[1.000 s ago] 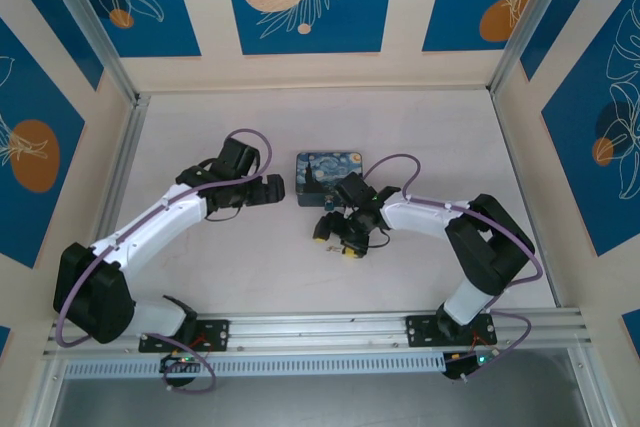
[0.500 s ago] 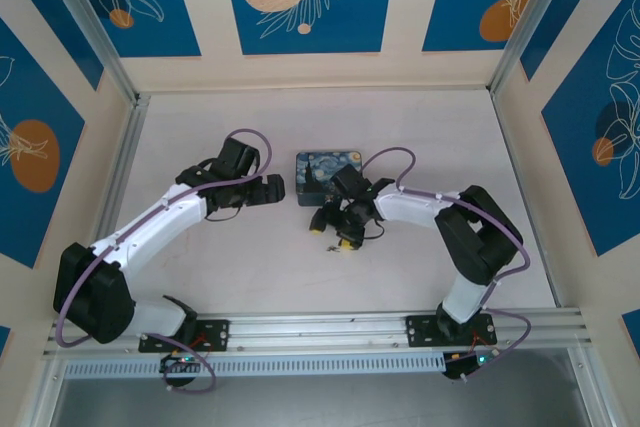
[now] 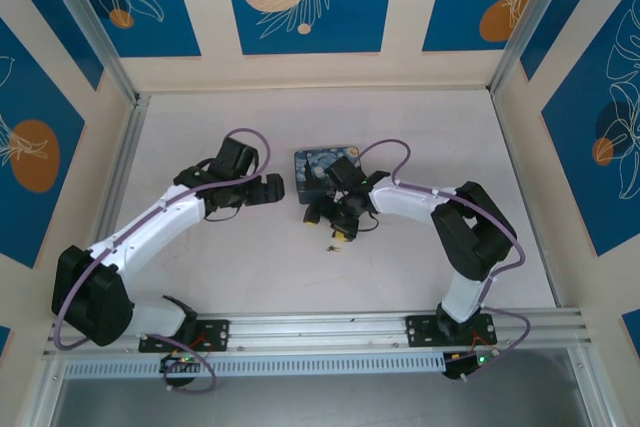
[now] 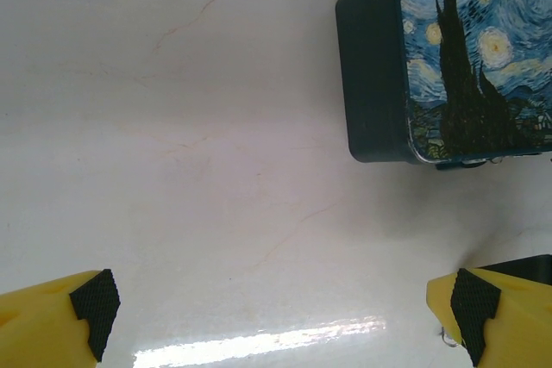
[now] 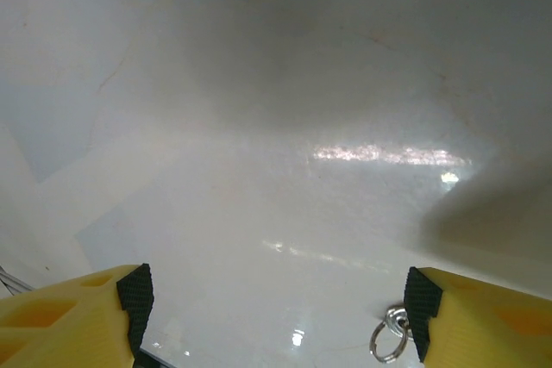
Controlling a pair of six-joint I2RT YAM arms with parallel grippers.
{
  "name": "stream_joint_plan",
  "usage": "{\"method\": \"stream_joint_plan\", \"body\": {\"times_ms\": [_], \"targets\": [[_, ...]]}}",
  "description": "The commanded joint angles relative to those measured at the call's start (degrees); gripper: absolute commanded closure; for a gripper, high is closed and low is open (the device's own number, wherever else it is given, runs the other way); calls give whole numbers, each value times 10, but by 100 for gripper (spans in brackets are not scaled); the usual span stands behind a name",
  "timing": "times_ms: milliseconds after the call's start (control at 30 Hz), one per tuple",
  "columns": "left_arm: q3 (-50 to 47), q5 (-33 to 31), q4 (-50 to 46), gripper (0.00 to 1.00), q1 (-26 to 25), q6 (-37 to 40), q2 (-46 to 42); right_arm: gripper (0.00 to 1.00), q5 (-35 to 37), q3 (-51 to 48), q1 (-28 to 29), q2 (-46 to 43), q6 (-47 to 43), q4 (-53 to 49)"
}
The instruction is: Unlock the padlock with the key
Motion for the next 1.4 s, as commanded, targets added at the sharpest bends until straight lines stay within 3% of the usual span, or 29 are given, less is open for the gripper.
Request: {"method": "stream_joint_plan", "body": {"times_ms": [0, 233, 567, 1367], "targets": [[-9, 3, -7, 0, 6, 8, -18, 17, 11, -18, 11, -41, 12, -30], [-9, 7, -8, 0, 7, 7, -19, 12, 25, -65, 22, -66, 58, -31], [-7, 7, -6, 0, 7, 7, -17, 11, 32, -75, 25, -50, 86, -18], [-16, 1, -13, 0, 7, 7, -27, 13, 18, 84, 25, 66, 36, -39]]}}
